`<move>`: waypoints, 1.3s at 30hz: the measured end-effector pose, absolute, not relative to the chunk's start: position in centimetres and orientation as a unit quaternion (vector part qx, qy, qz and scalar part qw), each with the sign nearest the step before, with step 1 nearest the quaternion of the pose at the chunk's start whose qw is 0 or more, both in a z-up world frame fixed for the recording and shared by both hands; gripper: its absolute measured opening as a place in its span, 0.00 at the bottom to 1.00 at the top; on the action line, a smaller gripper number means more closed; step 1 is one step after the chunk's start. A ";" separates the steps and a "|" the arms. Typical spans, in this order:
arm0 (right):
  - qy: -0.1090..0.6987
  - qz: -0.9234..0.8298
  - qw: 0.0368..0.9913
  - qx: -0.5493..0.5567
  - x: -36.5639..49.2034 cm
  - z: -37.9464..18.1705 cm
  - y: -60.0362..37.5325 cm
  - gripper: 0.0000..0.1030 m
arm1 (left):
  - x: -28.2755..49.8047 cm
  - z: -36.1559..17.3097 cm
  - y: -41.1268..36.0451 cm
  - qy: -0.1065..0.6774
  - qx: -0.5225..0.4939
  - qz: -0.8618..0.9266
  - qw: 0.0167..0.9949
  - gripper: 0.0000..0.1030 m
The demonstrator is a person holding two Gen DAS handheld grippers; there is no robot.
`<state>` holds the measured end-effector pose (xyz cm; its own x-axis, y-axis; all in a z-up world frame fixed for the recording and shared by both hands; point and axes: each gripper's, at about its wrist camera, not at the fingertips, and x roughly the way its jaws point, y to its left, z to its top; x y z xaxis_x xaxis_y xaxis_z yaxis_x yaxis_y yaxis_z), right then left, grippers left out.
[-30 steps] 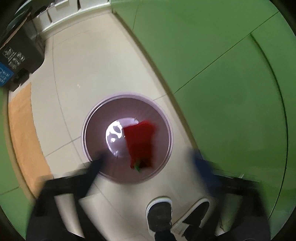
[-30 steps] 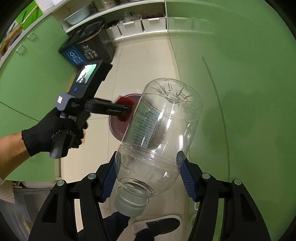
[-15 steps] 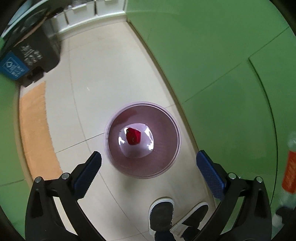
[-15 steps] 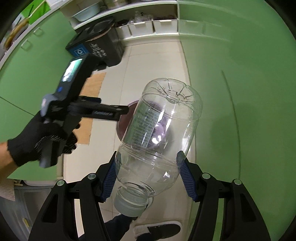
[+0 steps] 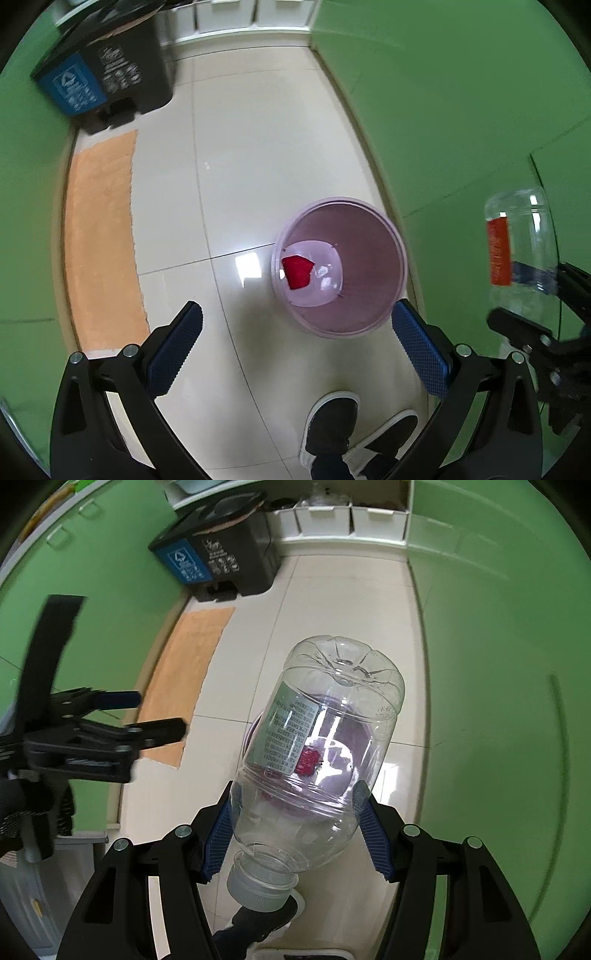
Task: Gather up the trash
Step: 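Lower the clear bottle over the pink bin and open the right gripper, then move both tools back up to the counter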
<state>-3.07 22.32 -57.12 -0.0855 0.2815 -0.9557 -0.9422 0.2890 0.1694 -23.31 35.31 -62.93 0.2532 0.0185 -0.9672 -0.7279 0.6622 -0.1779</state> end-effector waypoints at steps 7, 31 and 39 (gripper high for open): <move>0.539 0.512 0.583 -0.327 -3.1 -62.2 24.6 0.60 | -26.4 -64.6 36.4 0.546 -0.332 0.275 0.718 0.97; 0.520 0.499 0.627 -0.294 -4.6 -48.0 22.3 0.94 | -27.3 -49.2 34.6 0.500 -0.333 0.275 0.751 0.97; 0.480 0.495 0.685 -0.238 -4.8 -30.7 18.7 0.94 | -25.1 -33.7 32.0 0.496 -0.267 0.302 0.769 0.97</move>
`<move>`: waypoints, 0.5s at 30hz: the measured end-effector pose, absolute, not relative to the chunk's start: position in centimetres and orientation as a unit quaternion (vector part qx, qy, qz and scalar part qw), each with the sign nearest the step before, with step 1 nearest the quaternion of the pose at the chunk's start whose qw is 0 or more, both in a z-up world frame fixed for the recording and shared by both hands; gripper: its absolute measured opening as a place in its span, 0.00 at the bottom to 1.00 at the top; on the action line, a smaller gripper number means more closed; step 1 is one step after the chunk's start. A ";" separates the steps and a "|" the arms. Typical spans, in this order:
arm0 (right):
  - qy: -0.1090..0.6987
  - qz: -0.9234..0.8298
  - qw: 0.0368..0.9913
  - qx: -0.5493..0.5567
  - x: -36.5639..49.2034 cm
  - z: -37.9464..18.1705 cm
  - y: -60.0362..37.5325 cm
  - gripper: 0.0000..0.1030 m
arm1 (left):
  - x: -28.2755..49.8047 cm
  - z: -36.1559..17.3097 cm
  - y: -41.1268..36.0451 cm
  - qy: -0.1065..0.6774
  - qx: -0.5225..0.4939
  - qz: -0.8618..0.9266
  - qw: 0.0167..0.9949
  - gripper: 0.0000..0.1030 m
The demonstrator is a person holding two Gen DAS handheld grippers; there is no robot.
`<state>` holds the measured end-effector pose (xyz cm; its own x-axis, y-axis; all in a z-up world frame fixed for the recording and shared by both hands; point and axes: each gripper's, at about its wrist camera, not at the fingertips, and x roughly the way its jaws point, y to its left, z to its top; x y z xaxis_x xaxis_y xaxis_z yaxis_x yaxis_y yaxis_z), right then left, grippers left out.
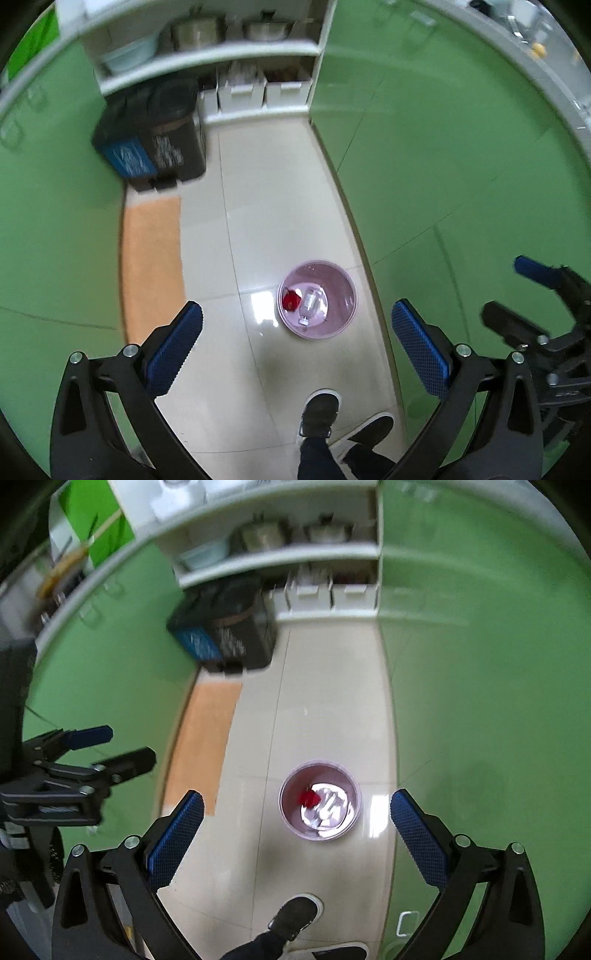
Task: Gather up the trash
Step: 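Move both tools back up to the counter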
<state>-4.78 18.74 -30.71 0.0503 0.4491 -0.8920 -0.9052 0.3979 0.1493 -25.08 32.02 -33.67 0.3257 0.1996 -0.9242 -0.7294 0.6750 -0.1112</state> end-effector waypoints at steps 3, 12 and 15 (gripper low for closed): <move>0.460 0.490 0.710 -0.212 -4.2 -24.5 16.6 0.94 | -24.2 -28.1 30.6 0.473 -0.253 0.290 0.793 0.97; 0.397 0.450 0.787 -0.145 -1.1 -9.5 7.7 0.94 | -19.5 -14.1 26.2 0.422 -0.203 0.243 0.850 0.97; 0.383 0.420 0.813 -0.130 0.4 -6.6 4.0 0.94 | -17.6 -11.0 24.1 0.406 -0.183 0.223 0.867 0.97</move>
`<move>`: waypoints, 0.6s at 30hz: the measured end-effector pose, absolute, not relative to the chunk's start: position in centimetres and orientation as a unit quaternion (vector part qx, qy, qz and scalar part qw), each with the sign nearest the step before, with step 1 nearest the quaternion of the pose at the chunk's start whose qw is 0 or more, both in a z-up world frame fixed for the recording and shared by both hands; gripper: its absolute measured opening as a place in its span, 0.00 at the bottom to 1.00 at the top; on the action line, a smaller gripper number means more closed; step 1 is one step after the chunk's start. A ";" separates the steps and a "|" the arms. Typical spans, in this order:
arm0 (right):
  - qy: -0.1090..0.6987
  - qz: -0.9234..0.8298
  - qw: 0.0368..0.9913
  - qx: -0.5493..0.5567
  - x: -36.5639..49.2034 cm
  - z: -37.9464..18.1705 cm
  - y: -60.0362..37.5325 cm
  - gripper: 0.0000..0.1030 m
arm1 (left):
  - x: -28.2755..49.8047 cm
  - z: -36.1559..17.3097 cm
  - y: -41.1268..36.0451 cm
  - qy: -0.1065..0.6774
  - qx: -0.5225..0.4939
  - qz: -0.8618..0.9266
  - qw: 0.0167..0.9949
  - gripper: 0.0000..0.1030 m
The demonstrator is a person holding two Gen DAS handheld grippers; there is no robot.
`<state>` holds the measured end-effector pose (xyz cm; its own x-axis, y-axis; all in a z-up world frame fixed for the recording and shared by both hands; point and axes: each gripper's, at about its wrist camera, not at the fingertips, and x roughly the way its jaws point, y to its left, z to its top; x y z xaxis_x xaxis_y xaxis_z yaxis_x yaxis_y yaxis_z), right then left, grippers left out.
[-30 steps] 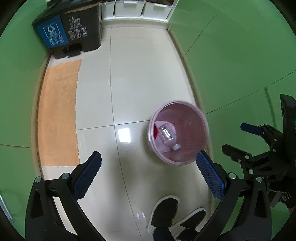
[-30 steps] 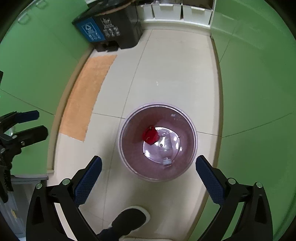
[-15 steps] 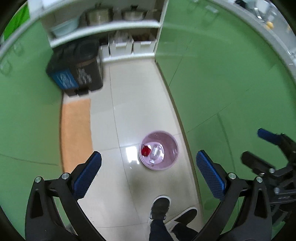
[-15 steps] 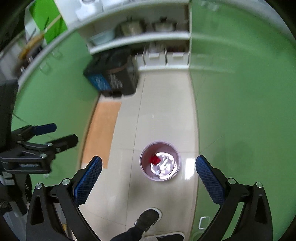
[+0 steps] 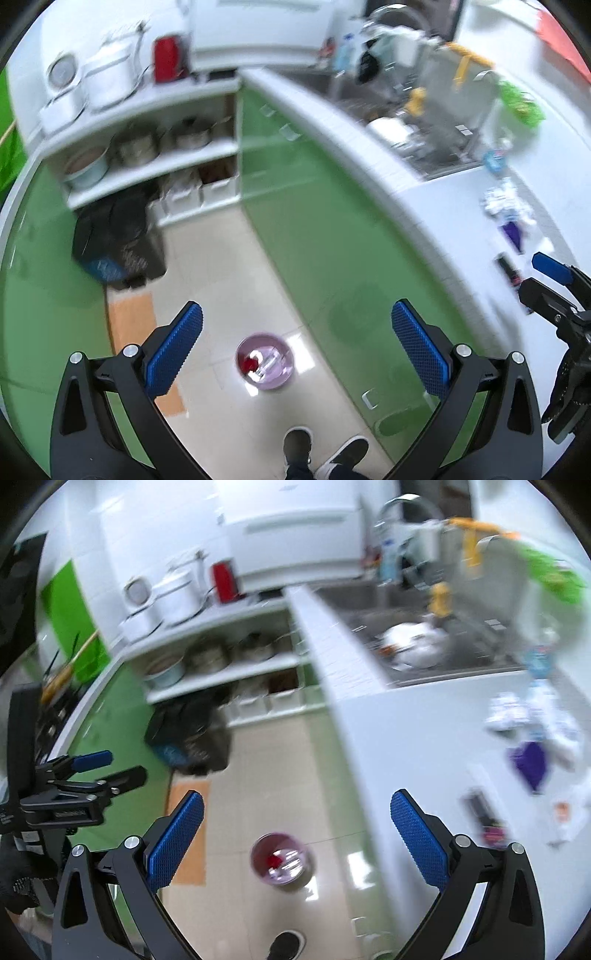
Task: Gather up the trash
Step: 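Move both tools back up to the counter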
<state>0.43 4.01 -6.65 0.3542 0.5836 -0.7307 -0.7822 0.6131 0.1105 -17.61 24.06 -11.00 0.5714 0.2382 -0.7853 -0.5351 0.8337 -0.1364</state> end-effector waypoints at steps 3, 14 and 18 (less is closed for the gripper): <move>0.375 0.387 0.834 -0.117 2.0 -4.9 0.2 0.94 | -15.4 -8.8 21.6 0.398 -0.172 0.188 0.881 0.97; 0.371 0.248 0.892 -0.071 6.9 -2.8 -14.6 0.94 | -7.4 -6.0 12.8 0.397 -0.169 0.057 0.900 0.97; 0.374 0.215 0.900 -0.060 9.5 -2.7 -18.4 0.94 | -5.0 -5.9 9.9 0.399 -0.158 0.036 0.903 0.97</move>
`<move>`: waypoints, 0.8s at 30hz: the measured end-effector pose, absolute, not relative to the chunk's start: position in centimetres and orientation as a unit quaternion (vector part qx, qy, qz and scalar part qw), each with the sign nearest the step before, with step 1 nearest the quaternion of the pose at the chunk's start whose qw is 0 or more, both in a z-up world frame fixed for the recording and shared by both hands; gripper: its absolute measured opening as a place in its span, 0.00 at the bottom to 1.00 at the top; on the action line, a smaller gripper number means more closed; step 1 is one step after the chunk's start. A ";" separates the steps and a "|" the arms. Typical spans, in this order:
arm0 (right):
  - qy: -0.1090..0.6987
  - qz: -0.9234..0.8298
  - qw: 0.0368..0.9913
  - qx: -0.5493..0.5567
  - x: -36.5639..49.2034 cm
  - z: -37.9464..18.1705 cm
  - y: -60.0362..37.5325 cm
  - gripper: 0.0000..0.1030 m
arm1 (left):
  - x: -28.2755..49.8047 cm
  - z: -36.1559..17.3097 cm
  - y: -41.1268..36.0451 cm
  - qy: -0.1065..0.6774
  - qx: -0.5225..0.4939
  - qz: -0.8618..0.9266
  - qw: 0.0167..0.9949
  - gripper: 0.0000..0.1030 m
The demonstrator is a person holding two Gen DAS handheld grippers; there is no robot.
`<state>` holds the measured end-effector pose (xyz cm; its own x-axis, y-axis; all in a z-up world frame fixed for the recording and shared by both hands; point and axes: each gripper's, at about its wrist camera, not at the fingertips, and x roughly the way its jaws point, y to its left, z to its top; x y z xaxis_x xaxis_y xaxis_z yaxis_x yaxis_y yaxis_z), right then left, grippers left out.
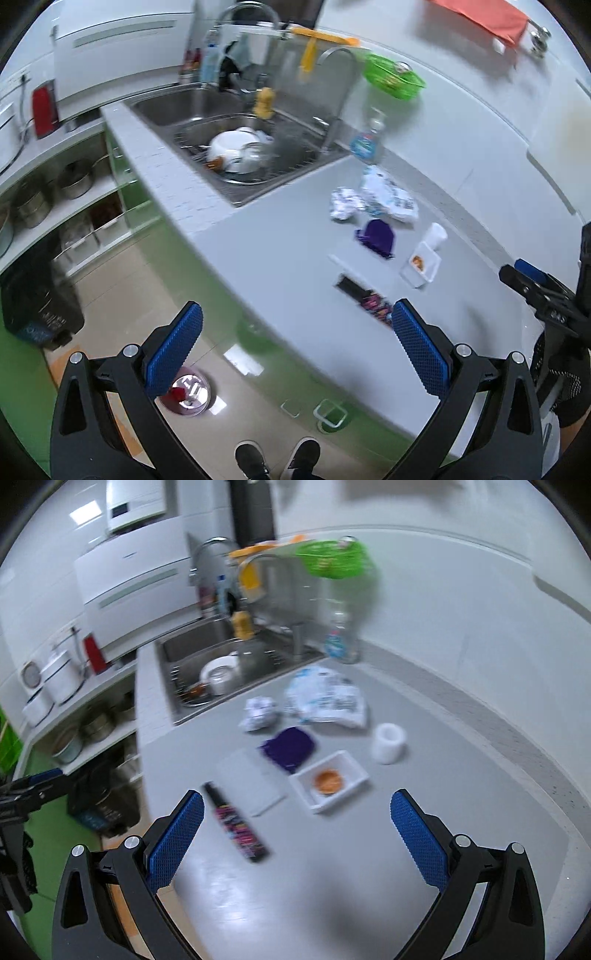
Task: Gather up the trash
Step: 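Move both tools back up to the counter, then grasp the white foam cup with the right gripper while the left gripper approaches the paper ball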
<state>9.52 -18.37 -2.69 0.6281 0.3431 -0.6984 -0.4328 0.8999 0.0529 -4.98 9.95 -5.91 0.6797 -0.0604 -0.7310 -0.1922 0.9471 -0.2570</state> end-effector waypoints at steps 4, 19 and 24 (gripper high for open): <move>0.378 0.198 0.902 -0.065 12.4 -2.9 -20.7 0.94 | -2.3 -6.1 7.5 0.409 -0.148 0.023 0.900 0.97; 0.438 0.196 0.872 -0.095 24.3 -7.3 -22.0 0.94 | 4.8 -7.9 3.2 0.442 -0.132 0.016 0.887 0.97; 0.474 0.203 0.851 -0.103 28.0 -10.0 -21.4 0.94 | 6.0 -8.9 2.8 0.457 -0.133 0.017 0.879 0.97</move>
